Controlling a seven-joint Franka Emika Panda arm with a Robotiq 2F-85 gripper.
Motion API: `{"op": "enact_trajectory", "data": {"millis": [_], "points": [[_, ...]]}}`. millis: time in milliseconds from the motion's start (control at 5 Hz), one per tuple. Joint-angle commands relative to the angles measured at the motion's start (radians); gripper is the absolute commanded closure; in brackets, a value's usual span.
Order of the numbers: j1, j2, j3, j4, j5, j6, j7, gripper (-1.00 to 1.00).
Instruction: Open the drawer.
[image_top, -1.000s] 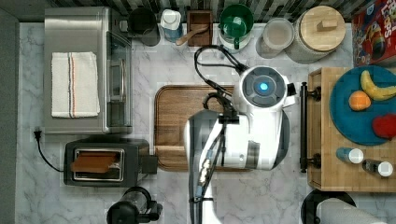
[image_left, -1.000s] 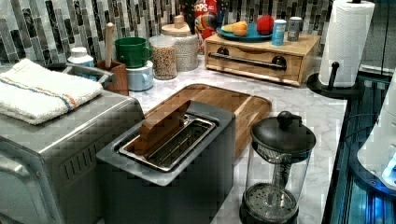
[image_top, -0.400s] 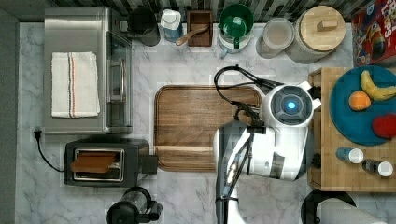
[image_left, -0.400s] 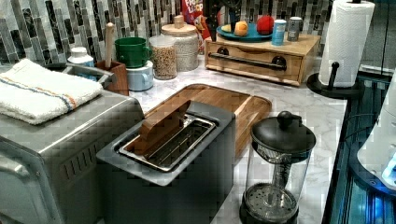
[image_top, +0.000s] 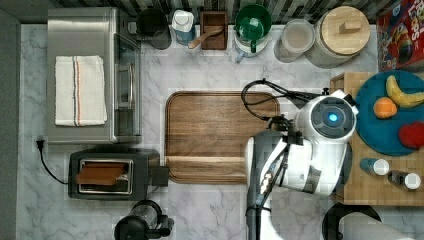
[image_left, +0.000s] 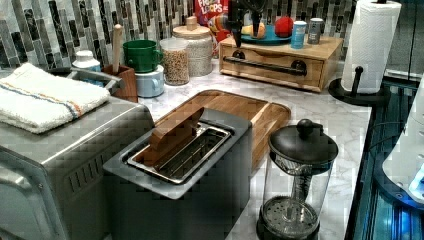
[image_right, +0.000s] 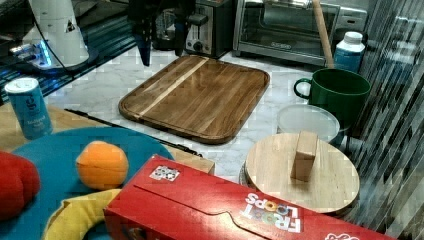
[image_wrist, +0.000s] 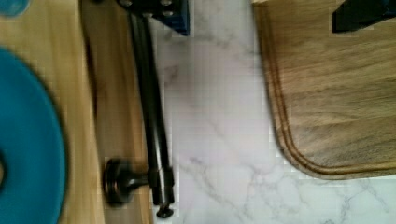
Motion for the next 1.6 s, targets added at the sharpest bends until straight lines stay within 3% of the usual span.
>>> {"op": "enact_trajectory", "data": {"millis": [200, 400, 1200, 1600], "points": [[-0.025, 0.047, -0.044, 0.049, -0.008, 0.043, -0.17, -1.0], [-0.015, 0.064, -0.054, 0.053, -0.016, 0.058, -0.169, -1.0], [-0.076, 0.151, -0.082, -0.001, -0.01, 0.303, -0.273, -1.0], [-0.078, 0.183, -0.086, -0.009, -0.043, 0.337, -0.227, -1.0]]}}
